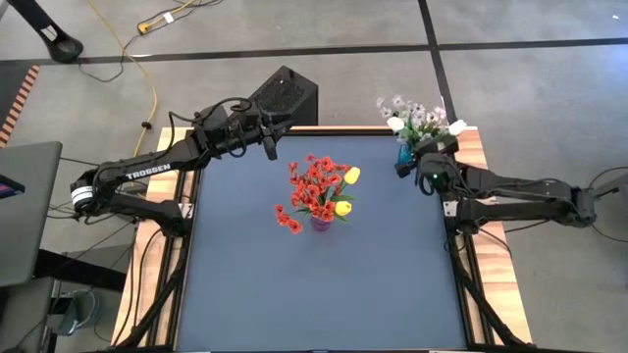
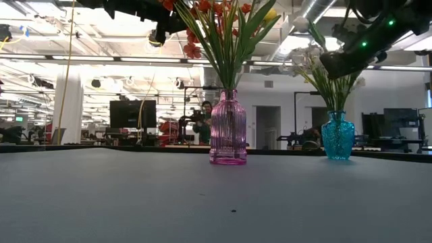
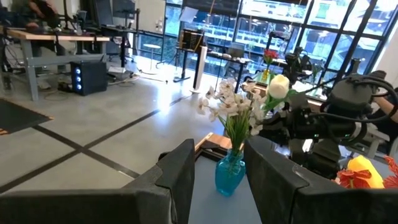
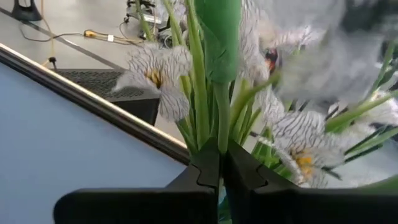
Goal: Sort flowers into vase by color
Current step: Put the white flower into the blue vase, then return to Home Position
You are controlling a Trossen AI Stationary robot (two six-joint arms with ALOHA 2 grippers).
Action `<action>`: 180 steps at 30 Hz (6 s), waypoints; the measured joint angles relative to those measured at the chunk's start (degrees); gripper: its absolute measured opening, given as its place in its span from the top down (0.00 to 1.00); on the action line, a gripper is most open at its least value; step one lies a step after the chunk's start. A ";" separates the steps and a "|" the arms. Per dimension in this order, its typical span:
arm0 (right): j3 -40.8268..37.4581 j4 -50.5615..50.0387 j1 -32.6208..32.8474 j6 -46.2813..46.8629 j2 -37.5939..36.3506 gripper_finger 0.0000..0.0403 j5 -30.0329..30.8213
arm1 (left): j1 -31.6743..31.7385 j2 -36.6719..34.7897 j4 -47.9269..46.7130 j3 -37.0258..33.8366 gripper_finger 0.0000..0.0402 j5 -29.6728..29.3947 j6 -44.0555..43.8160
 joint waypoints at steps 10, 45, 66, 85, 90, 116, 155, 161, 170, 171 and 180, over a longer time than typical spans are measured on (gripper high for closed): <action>0.00 -1.28 -0.74 1.43 0.02 0.87 -3.04 | -0.01 0.00 -0.03 0.02 0.68 0.50 -0.03; 13.95 -28.85 -1.83 15.00 -0.02 0.45 -24.86 | -0.02 0.00 -0.47 0.04 0.68 1.98 0.23; 30.02 -38.97 -3.69 19.69 -0.07 0.44 -63.55 | -0.02 -1.19 -2.66 0.04 0.68 6.86 -0.77; 19.67 -23.29 5.13 18.20 -16.65 0.87 -64.24 | -9.21 -22.37 -32.49 0.07 0.68 -7.58 3.29; 10.26 -17.34 5.32 19.59 -26.37 0.95 -63.90 | -14.99 -26.31 -30.66 -5.23 0.68 -16.98 3.07; -19.03 -1.06 2.86 19.90 -41.33 0.95 -65.26 | -17.77 -59.48 -11.76 -46.77 0.99 -17.86 -15.27; -21.77 2.98 -0.09 7.88 -32.78 0.92 -62.14 | -17.77 -61.48 -9.95 -54.49 1.00 -21.51 -3.09; -21.75 13.69 1.92 -0.05 -30.67 0.96 -57.32 | -17.77 -61.48 -11.35 -54.51 1.00 -21.49 -3.20; -27.83 19.38 3.22 2.80 -31.56 0.95 -56.85 | -17.77 -61.48 -12.13 -54.55 1.00 -21.46 -2.83; -28.00 19.78 3.23 2.89 -31.58 0.95 -56.83 | -17.77 -61.48 -12.12 -54.55 1.00 -21.45 -3.28; -28.06 11.54 3.79 3.51 -31.57 0.94 -56.26 | -17.77 -61.48 -12.23 -54.58 1.00 -20.50 -3.17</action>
